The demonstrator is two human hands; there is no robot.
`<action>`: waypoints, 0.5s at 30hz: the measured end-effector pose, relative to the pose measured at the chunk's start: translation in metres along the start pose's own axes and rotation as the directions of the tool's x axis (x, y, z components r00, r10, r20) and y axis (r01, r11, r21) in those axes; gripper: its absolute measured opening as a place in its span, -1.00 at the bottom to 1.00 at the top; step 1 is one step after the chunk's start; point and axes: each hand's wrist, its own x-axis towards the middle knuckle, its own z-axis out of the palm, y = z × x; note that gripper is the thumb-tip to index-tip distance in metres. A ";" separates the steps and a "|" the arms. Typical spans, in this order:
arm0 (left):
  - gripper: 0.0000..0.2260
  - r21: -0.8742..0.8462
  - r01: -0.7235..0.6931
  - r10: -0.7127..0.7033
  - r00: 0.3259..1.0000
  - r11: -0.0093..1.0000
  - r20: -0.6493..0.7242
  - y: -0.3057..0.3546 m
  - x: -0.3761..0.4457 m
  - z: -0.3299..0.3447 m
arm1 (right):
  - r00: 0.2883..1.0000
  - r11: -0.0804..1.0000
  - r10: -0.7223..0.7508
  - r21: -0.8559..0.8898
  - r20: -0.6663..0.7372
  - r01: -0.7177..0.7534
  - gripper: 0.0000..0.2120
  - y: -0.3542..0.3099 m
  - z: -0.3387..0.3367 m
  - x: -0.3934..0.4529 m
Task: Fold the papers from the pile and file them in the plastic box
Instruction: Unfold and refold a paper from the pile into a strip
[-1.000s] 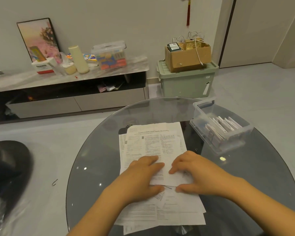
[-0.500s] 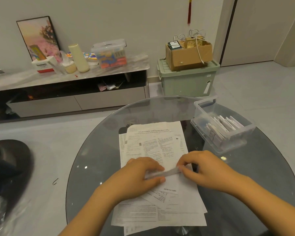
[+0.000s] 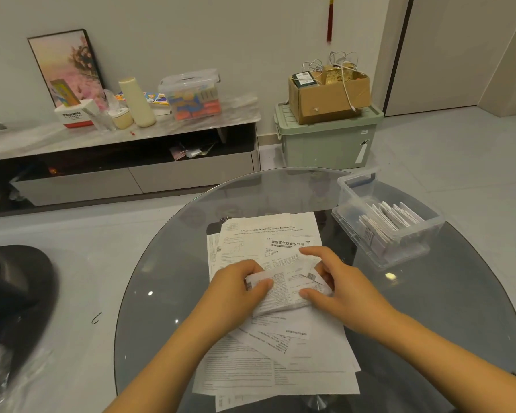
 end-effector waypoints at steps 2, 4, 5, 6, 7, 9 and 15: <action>-0.85 0.022 0.010 -0.008 0.998 1.000 -0.065 -0.002 0.002 0.001 | 1.000 1.000 -0.005 0.015 -0.029 0.005 -0.39 0.000 0.002 0.003; -0.84 0.045 0.007 -0.002 0.993 0.999 -0.117 -0.003 0.004 0.002 | 0.999 0.999 -0.019 0.028 -0.045 0.020 -0.38 0.001 0.004 0.005; -0.84 0.047 0.005 0.001 0.990 0.999 -0.139 -0.004 0.004 0.003 | 0.999 0.999 -0.022 0.027 -0.050 0.023 -0.39 0.001 0.004 0.007; -0.85 0.047 0.005 0.003 0.988 0.999 -0.153 -0.005 0.004 0.004 | 0.998 0.999 -0.026 0.022 -0.055 0.027 -0.40 0.001 0.004 0.008; -0.89 0.049 0.004 0.004 0.987 0.999 -0.158 -0.005 0.005 0.005 | 0.998 0.999 -0.030 0.012 -0.059 0.031 -0.41 0.002 0.005 0.009; -0.87 0.069 -0.002 0.012 0.990 0.998 -0.138 -0.006 0.006 0.005 | 0.996 0.999 -0.044 -0.025 -0.071 0.043 -0.42 0.005 0.008 0.012; -0.28 0.216 -0.040 0.038 0.999 0.976 0.016 -0.011 0.005 0.010 | 0.997 0.990 -0.070 -0.126 -0.046 0.063 -0.49 0.012 0.016 0.017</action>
